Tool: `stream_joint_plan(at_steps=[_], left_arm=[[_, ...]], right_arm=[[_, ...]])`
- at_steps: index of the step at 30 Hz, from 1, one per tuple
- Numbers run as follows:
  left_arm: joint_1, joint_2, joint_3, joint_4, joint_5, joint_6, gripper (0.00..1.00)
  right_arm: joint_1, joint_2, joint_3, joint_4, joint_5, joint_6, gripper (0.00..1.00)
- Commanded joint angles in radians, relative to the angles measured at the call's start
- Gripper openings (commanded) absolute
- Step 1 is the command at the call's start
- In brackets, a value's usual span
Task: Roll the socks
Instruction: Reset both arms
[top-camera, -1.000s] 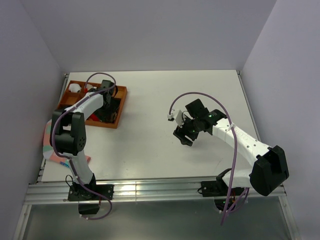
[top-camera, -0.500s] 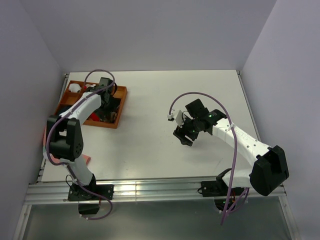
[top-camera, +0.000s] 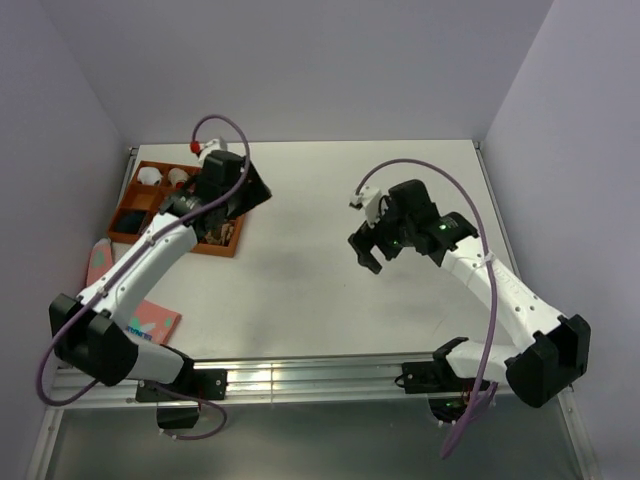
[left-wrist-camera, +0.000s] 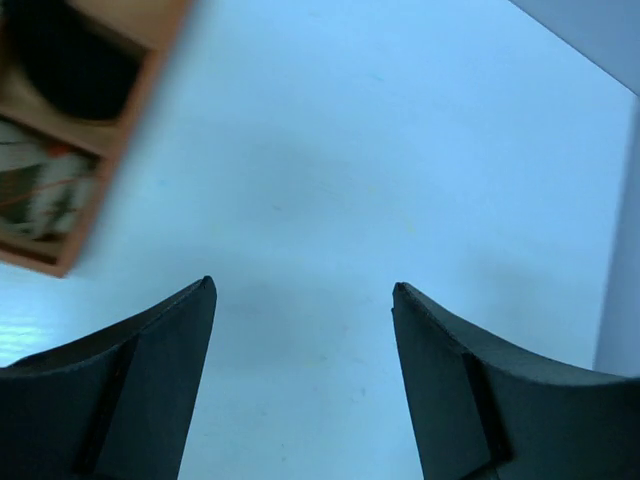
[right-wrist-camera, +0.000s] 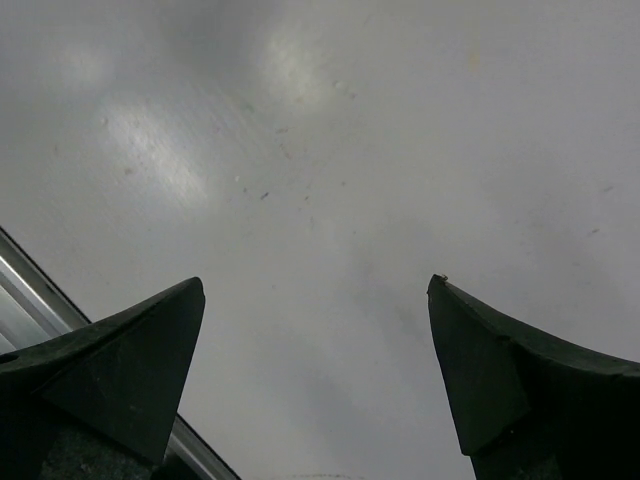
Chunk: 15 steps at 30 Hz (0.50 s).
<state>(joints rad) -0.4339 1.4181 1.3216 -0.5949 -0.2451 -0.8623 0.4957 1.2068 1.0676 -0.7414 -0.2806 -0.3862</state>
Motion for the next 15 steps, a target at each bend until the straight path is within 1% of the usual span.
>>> stream_joint_plan(at_steps=[1, 2, 3, 4, 7, 8, 11, 15], left_arm=[[-0.133, -0.109, -0.061, 0.159, 0.024, 0.104, 0.77], [-0.158, -0.126, -0.077, 0.229, 0.032, 0.114, 0.77], [-0.184, -0.143, -0.109, 0.265, 0.055, 0.143, 0.77], [-0.234, -0.166, -0.126, 0.305, 0.069, 0.158, 0.77], [-0.310, -0.168, -0.142, 0.362, 0.079, 0.196, 0.78], [-0.319, -0.163, -0.142, 0.363, 0.086, 0.203, 0.78], [-0.344, -0.146, -0.142, 0.374, 0.111, 0.227, 0.78], [-0.347, -0.131, -0.141, 0.389, 0.141, 0.246, 0.78]], right_arm=[[-0.077, -0.062, 0.098, 0.086, -0.006, 0.122, 1.00], [-0.094, -0.067, 0.109, 0.091, -0.014, 0.159, 1.00], [-0.111, -0.084, 0.112, 0.097, -0.022, 0.173, 1.00], [-0.149, -0.096, 0.108, 0.120, -0.025, 0.205, 1.00], [-0.210, -0.153, 0.068, 0.175, -0.037, 0.250, 1.00], [-0.236, -0.182, 0.058, 0.183, -0.013, 0.268, 1.00], [-0.272, -0.246, 0.016, 0.215, -0.006, 0.283, 1.00], [-0.289, -0.317, -0.047, 0.266, 0.006, 0.316, 1.00]])
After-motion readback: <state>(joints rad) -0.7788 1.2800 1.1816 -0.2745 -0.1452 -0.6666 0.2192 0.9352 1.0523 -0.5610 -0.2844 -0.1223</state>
